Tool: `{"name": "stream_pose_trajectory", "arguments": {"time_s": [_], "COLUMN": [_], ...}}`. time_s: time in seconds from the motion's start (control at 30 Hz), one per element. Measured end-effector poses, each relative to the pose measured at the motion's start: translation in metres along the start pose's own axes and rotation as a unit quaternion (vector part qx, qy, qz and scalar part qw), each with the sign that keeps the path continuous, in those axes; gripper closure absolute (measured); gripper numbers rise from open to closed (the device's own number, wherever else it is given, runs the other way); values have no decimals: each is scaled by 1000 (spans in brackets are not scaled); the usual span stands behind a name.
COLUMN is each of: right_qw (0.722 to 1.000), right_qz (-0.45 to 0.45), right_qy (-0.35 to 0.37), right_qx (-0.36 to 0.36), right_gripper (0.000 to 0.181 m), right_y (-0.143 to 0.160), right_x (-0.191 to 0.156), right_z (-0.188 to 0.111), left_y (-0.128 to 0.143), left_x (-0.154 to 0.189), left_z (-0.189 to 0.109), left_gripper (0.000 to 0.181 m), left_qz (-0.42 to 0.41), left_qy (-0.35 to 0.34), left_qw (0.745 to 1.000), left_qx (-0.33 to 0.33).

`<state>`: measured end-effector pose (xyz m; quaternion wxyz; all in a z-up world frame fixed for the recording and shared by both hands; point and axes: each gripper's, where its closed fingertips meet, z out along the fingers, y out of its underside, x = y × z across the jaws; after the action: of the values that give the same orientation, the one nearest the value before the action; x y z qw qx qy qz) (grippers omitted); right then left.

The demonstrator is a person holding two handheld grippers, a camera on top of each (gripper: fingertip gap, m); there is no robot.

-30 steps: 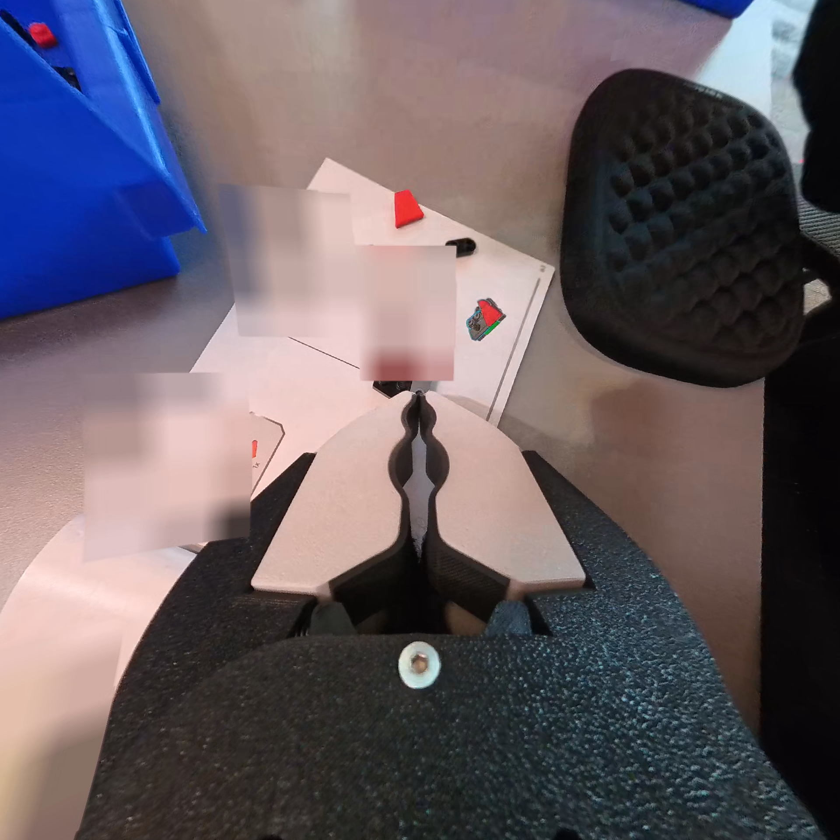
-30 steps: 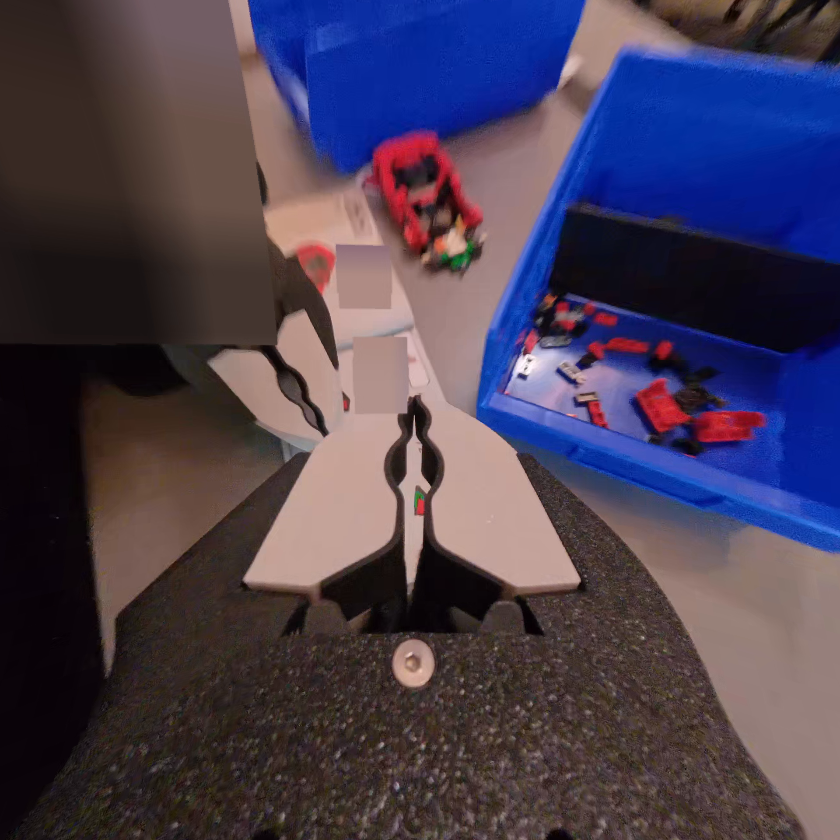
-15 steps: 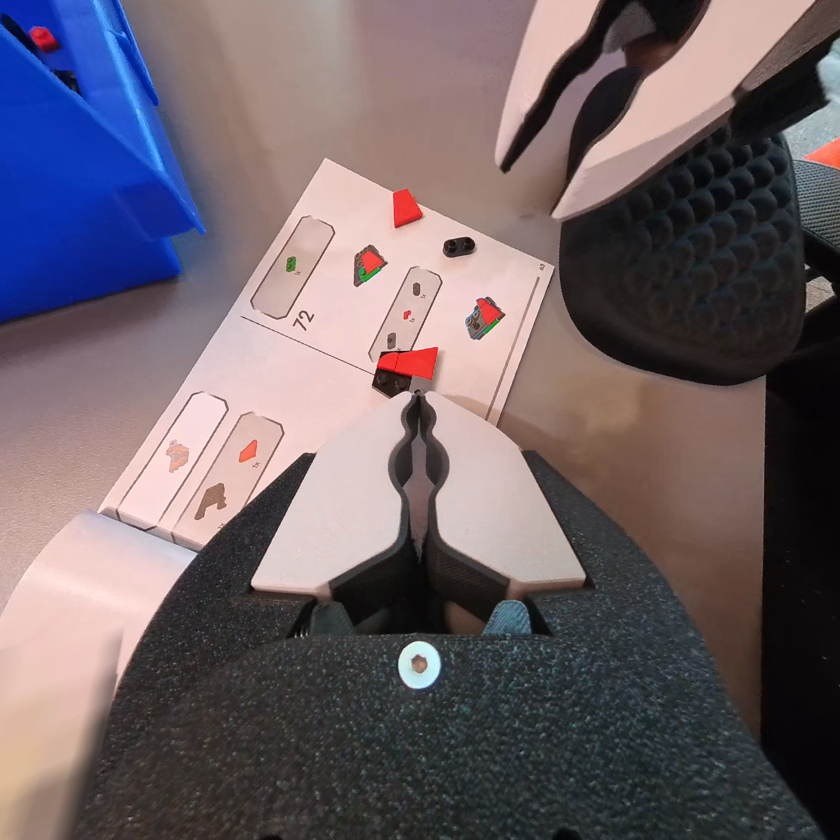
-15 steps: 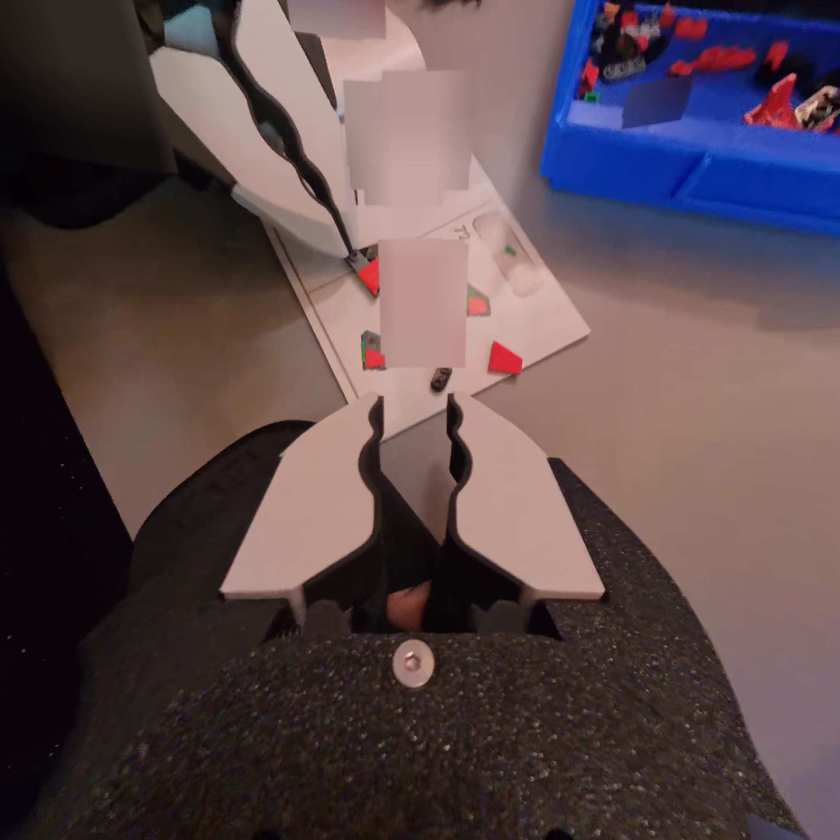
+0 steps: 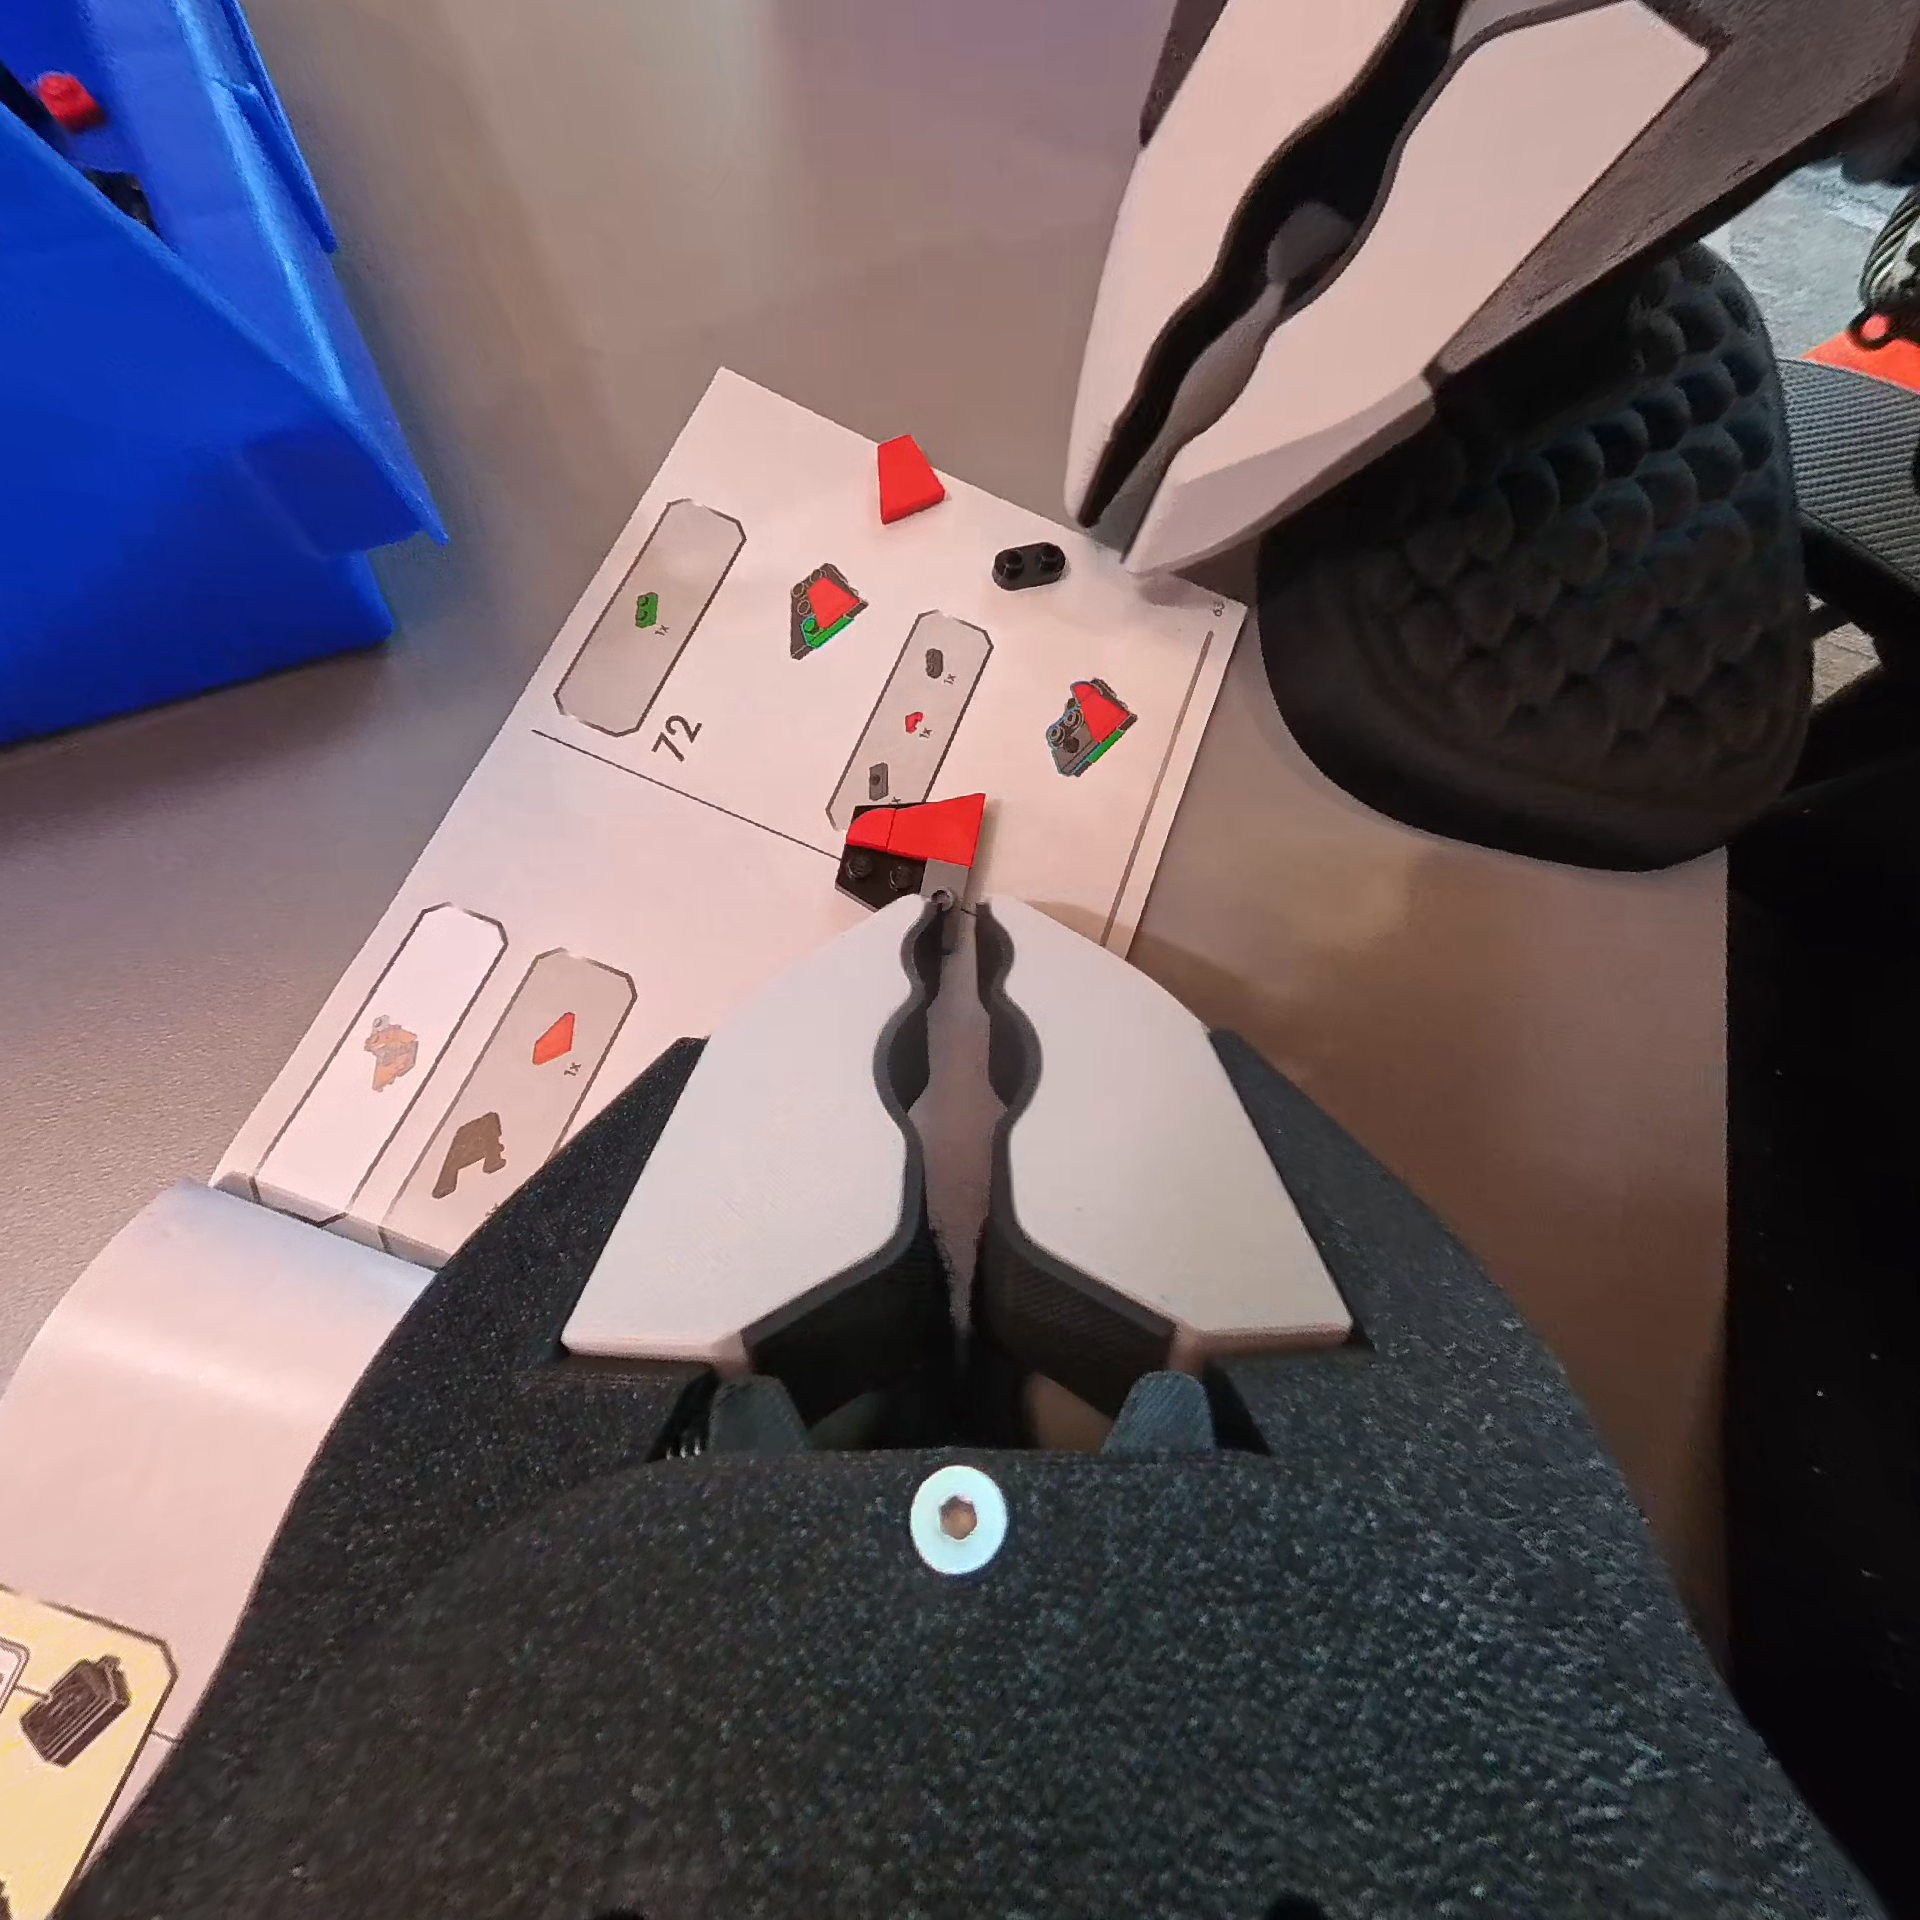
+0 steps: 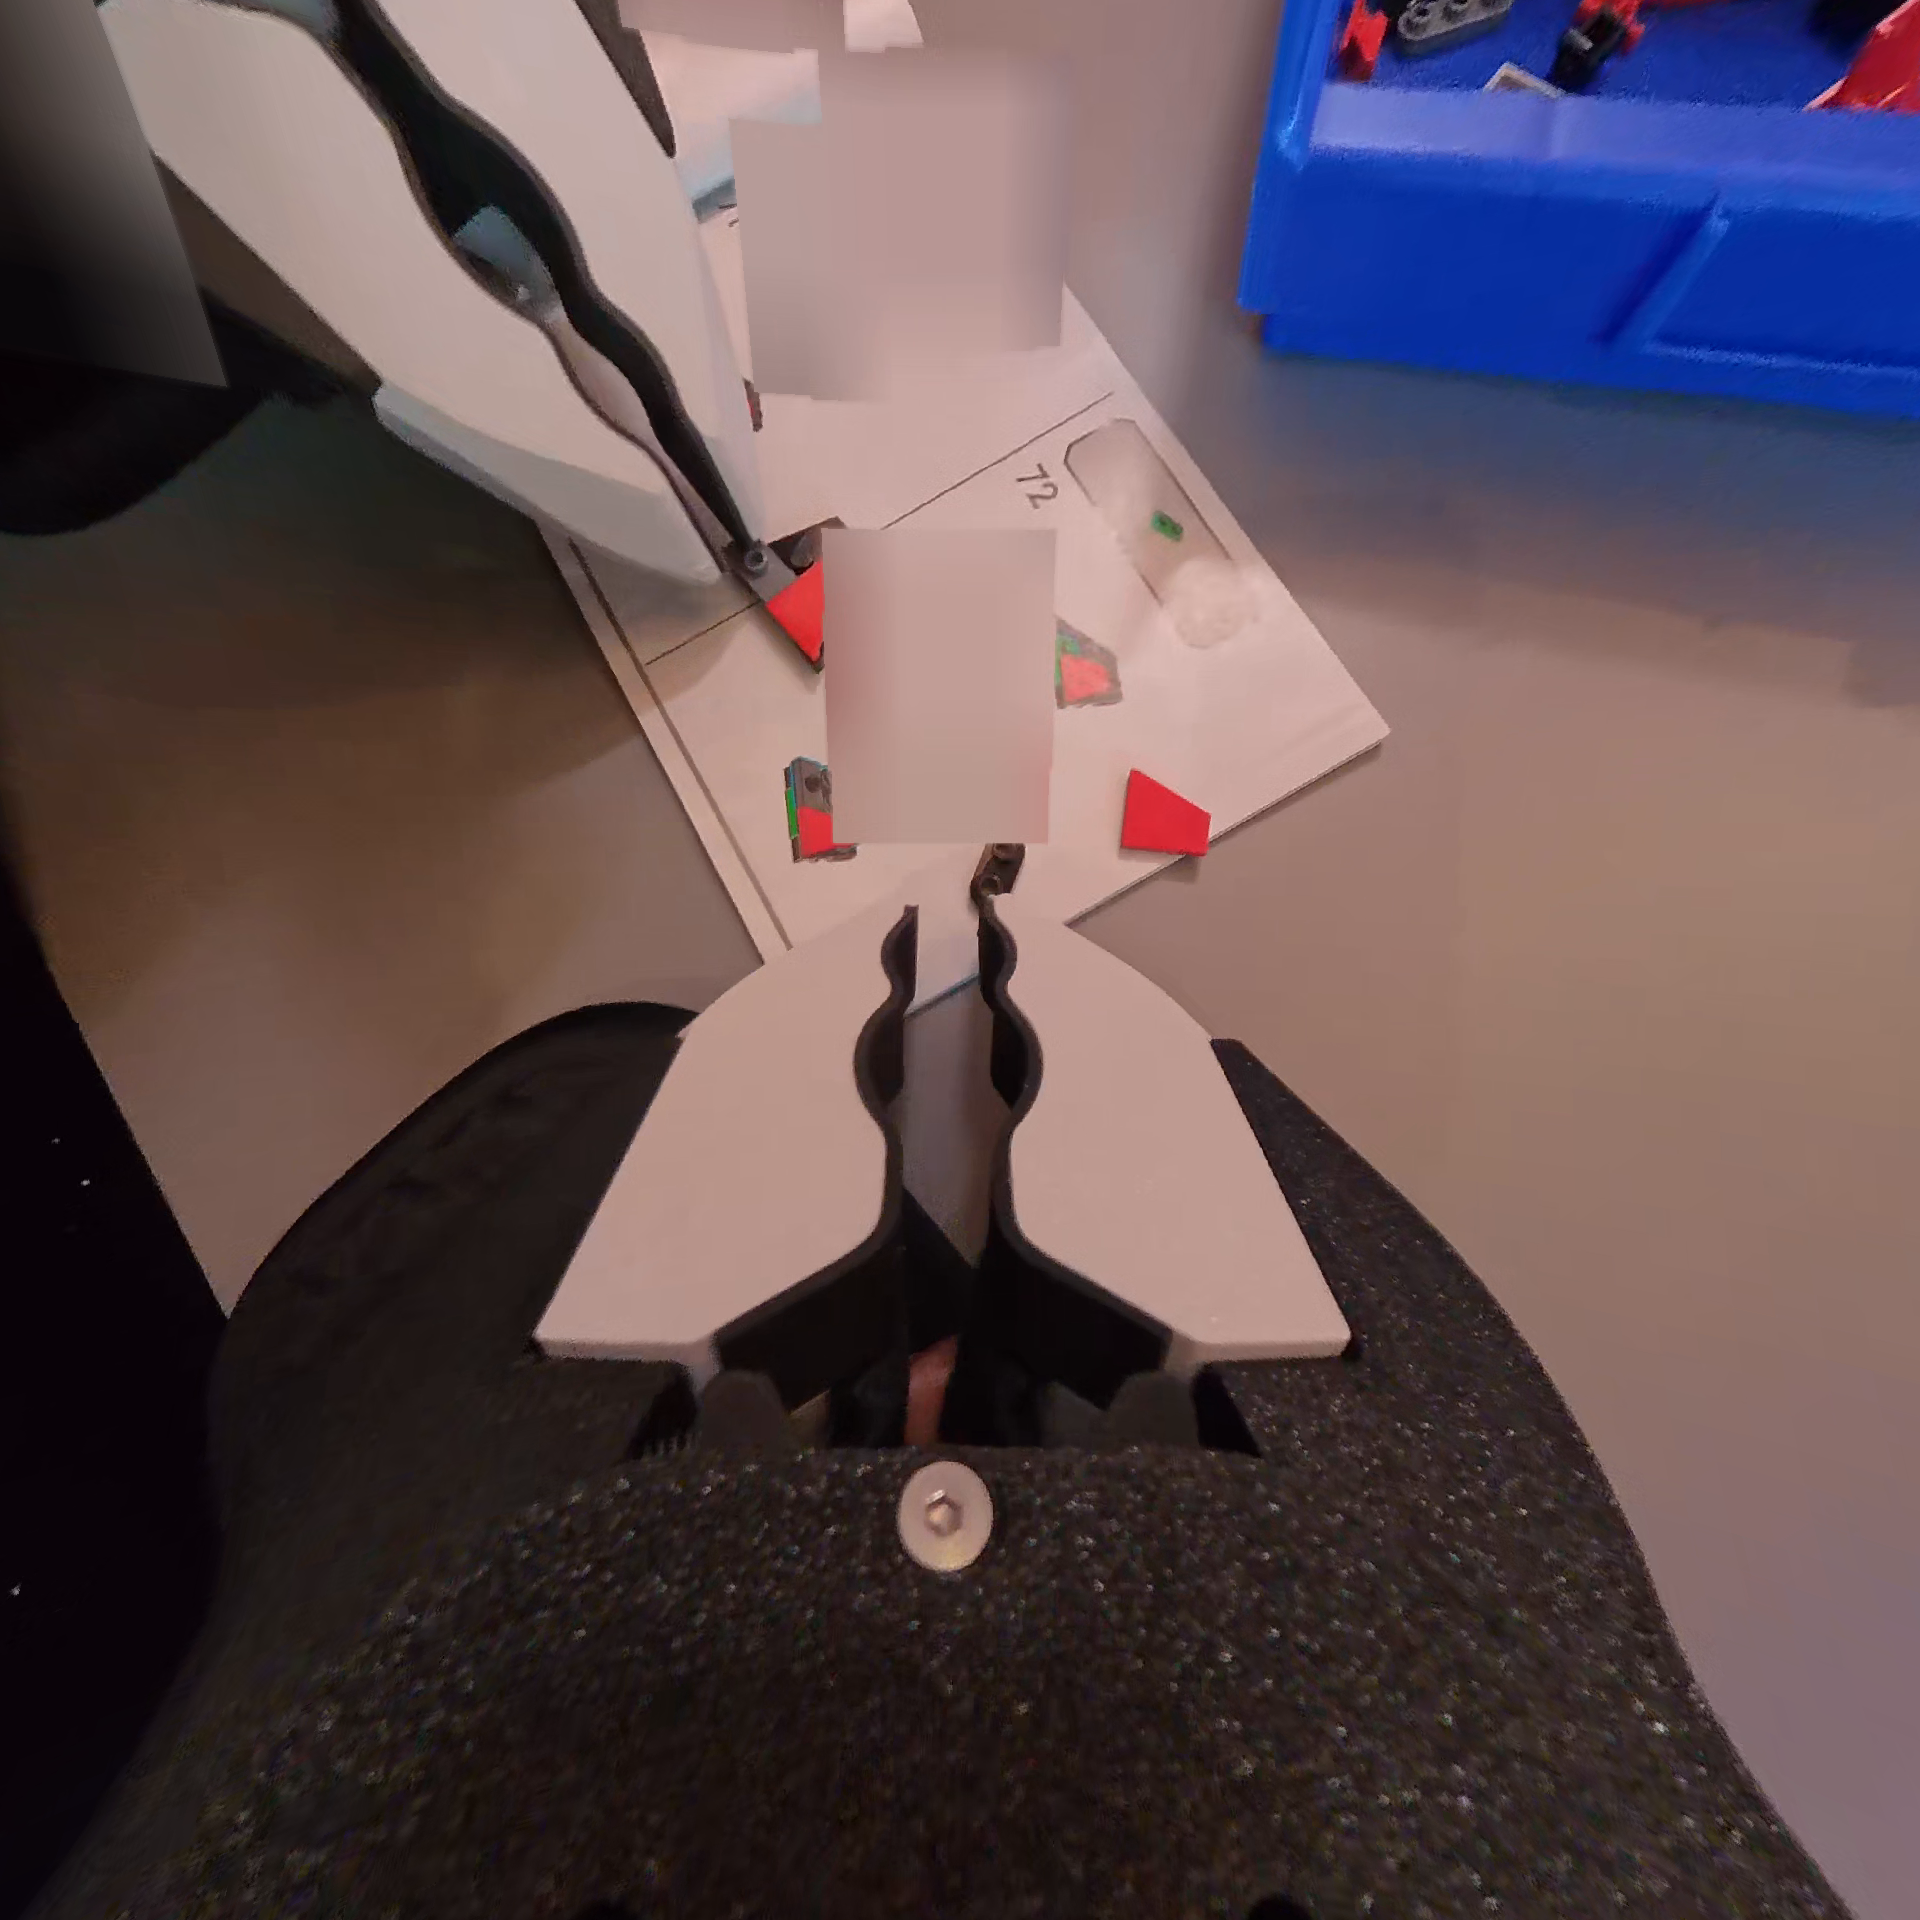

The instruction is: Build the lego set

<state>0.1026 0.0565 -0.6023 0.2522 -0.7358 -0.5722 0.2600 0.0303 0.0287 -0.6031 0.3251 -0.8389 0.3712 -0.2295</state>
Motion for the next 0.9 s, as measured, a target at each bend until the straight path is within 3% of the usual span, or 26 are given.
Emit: {"name": "stream_pose_trajectory", "arguments": {"time_s": [0.3, 0.47, 0.9], "right_qw": [999, 998, 998], "right_qz": [-3, -7, -33], "right_qy": [22, 37, 10], "right_qx": [-28, -42, -53], "right_gripper": [170, 174, 178], "right_y": [-3, -3, -3], "right_x": [6, 9, 13], "right_z": [7, 12, 5], "left_y": [-12, -10, -8], "left_x": [-3, 2, 0], "left_z": [-12, -11, -11], "left_gripper": [165, 149, 153], "left_qz": [-35, -13, -4], "left_qy": [16, 20, 6], "left_qw": [998, 999, 999], "left_qx": [55, 45, 38]}}
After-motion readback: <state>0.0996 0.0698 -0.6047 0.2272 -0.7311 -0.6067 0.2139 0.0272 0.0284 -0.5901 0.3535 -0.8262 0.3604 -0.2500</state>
